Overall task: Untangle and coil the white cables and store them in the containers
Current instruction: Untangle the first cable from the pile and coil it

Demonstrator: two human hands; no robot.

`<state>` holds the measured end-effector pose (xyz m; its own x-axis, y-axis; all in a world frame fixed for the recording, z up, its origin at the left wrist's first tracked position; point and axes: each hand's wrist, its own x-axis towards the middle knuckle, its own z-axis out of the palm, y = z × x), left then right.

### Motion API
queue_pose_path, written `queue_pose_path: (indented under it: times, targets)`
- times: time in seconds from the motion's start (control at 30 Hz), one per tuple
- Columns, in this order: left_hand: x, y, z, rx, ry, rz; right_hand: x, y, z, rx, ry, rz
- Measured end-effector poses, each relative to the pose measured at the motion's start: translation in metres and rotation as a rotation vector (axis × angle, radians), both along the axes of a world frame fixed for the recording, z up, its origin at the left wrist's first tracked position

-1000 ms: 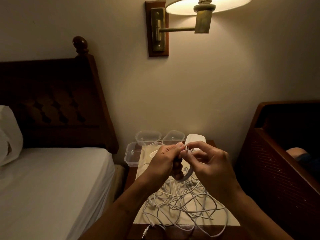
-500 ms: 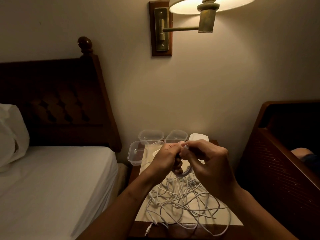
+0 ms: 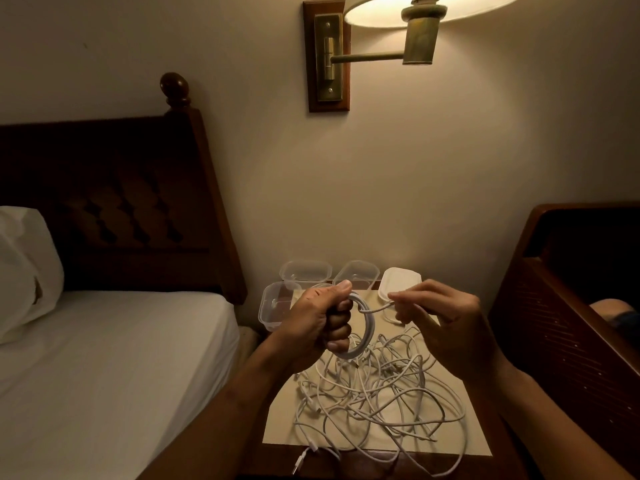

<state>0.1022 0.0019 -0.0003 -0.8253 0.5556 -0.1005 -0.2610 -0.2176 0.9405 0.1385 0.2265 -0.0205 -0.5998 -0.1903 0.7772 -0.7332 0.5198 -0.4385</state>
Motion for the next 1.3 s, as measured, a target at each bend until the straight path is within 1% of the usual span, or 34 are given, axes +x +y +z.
queue_pose_path:
  times: [0.07,0.13,0.17,0.2,0.23,0.27,0.33,0.4,0.43,0.5,0.57,0.73,0.83,0.93,1.07,1.13,1.17,1.23,1.3]
  targets:
    - [0.003,0.001,0.005,0.019,-0.015,-0.037,-0.002,0.001,-0.008,0.153,0.102,-0.111]
    - [0.006,0.003,0.009,0.014,-0.013,-0.072,-0.003,-0.002,-0.011,0.256,0.179,-0.289]
    - [0.008,0.004,0.012,0.014,-0.009,-0.083,-0.002,-0.005,-0.011,0.257,0.194,-0.353]
    - [0.009,0.006,0.014,0.02,-0.007,-0.09,-0.002,-0.01,-0.011,0.211,0.182,-0.375]
    - [0.01,0.007,0.016,0.028,-0.005,-0.093,0.0,-0.017,-0.011,0.124,0.134,-0.358]
    - [0.01,0.008,0.019,0.033,0.001,-0.094,0.003,-0.025,-0.01,0.011,0.048,-0.313]
    - [0.008,0.009,0.024,0.022,0.024,-0.094,0.009,-0.037,-0.007,-0.24,-0.22,-0.173]
    - [0.007,0.01,0.029,0.0,0.049,-0.091,0.015,-0.042,-0.001,-0.498,-0.497,0.011]
    - [0.006,0.01,0.03,-0.013,0.061,-0.089,0.017,-0.043,0.002,-0.612,-0.593,0.087]
    - [0.006,0.01,0.033,-0.041,0.083,-0.093,0.02,-0.043,0.006,-0.764,-0.734,0.175]
    - [0.006,0.011,0.035,-0.064,0.092,-0.099,0.02,-0.043,0.008,-0.858,-0.839,0.213]
    - [0.005,0.013,0.038,-0.131,0.141,-0.085,0.021,-0.042,0.016,-0.965,-1.057,0.391]
    - [0.006,0.016,0.038,-0.158,0.16,-0.072,0.022,-0.039,0.016,-1.011,-1.168,0.415]
    - [0.008,0.017,0.037,-0.189,0.193,-0.06,0.023,-0.038,0.014,-1.019,-1.177,0.42]
    - [0.007,0.018,0.034,-0.242,0.254,0.009,0.027,-0.038,0.013,-1.037,-1.132,0.407]
    - [0.006,0.019,0.03,-0.258,0.272,0.046,0.029,-0.041,0.014,-1.086,-1.108,0.452]
    - [0.005,0.019,0.027,-0.265,0.276,0.059,0.031,-0.044,0.015,-1.078,-1.082,0.454]
    - [0.006,0.021,0.022,-0.276,0.284,0.069,0.033,-0.054,0.016,-0.953,-0.994,0.326]
    - [0.007,0.023,0.019,-0.285,0.294,0.075,0.037,-0.061,0.015,-0.75,-0.847,0.095]
